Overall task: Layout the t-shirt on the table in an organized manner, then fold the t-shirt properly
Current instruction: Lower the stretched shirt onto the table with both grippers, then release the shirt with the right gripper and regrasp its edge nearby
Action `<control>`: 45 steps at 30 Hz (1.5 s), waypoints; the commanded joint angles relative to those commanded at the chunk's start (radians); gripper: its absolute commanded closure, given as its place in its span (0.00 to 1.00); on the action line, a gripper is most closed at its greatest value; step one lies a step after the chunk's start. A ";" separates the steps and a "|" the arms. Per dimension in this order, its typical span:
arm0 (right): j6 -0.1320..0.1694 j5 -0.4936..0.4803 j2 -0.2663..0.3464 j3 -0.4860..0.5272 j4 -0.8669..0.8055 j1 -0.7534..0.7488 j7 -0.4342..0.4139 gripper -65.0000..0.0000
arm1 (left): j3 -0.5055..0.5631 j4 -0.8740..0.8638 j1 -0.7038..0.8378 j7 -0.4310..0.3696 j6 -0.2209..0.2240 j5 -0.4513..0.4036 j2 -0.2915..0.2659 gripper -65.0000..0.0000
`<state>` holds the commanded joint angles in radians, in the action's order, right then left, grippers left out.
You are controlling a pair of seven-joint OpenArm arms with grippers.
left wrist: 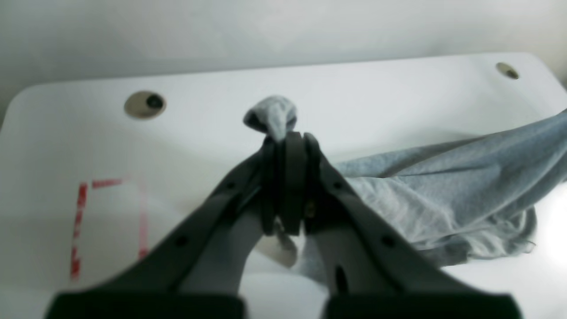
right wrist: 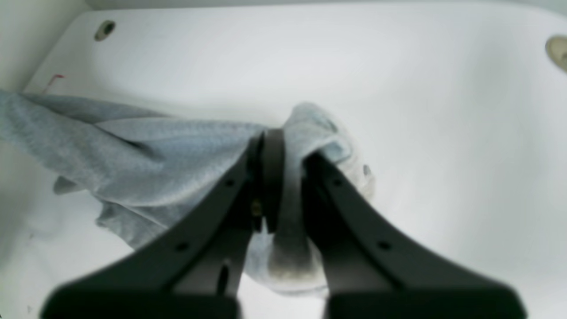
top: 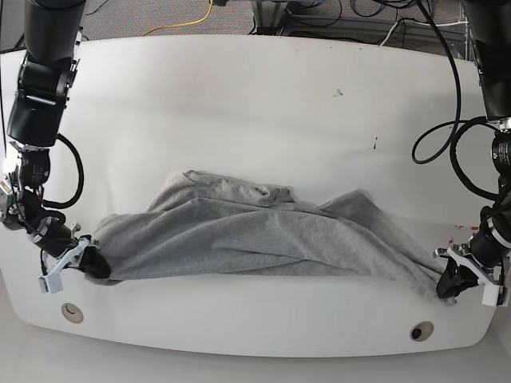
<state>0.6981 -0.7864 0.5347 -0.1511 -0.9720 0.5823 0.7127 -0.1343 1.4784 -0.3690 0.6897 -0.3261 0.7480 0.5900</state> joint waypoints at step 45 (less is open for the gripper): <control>-0.061 0.046 -0.336 -0.354 -0.640 -0.585 0.269 0.00 | -0.072 -0.012 0.103 0.002 -0.086 -0.118 -0.021 1.00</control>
<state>0.6375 -0.7403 0.1987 -0.5056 -1.6118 -0.0023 0.9812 -0.2064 1.4661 -0.2662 0.6912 -0.4120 0.6299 0.5685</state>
